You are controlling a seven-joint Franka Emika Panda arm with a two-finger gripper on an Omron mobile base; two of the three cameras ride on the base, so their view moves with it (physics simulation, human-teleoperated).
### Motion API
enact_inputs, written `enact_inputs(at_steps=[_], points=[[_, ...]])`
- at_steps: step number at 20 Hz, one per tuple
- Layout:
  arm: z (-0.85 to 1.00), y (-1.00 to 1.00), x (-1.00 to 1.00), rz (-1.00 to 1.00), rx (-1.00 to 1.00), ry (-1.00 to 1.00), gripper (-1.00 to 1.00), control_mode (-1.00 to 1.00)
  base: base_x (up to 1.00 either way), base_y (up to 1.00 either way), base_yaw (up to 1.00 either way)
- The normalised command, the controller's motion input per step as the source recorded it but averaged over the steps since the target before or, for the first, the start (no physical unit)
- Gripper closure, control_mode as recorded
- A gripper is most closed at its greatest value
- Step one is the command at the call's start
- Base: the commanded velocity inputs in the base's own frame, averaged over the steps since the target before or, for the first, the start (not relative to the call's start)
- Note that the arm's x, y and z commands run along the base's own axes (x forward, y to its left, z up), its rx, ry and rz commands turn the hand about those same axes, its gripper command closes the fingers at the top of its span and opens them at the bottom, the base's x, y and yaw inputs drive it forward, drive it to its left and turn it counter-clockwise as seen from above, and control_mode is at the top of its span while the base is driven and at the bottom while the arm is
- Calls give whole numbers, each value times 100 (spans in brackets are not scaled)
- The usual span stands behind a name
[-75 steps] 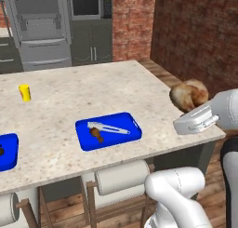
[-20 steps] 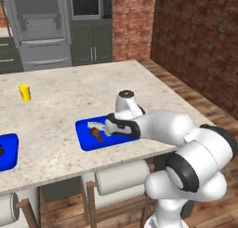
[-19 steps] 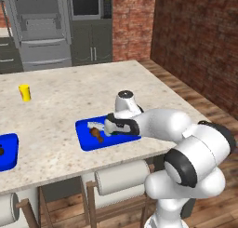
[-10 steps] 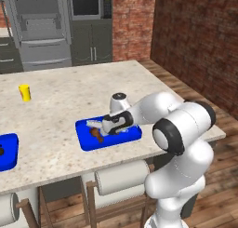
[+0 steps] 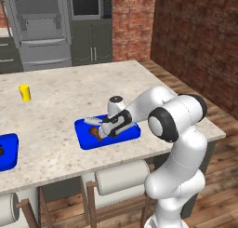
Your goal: Gather the avocado and squash from the fridge and place them on a tray on the dining counter. Then gather the chicken drumsticks from the fridge and place them on the other tray.
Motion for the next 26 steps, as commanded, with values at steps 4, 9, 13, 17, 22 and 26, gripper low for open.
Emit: enact_inputs(at_steps=[4,9,13,17,22,26], points=[[14,0,-15,-3,0,0,-100,-100,0,0,0],[44,1,-22,-9,0,1,-100,-100,0,0,0],[65,0,-30,-11,4,3,-100,-100,0,0,0],[73,-4,-48,-12,8,1,-100,-100,0,0,0],[70,-20,-80,-9,8,0,-100,-100,0,0,0],[51,-32,-100,-4,5,-3,-100,-100,0,0,0]])
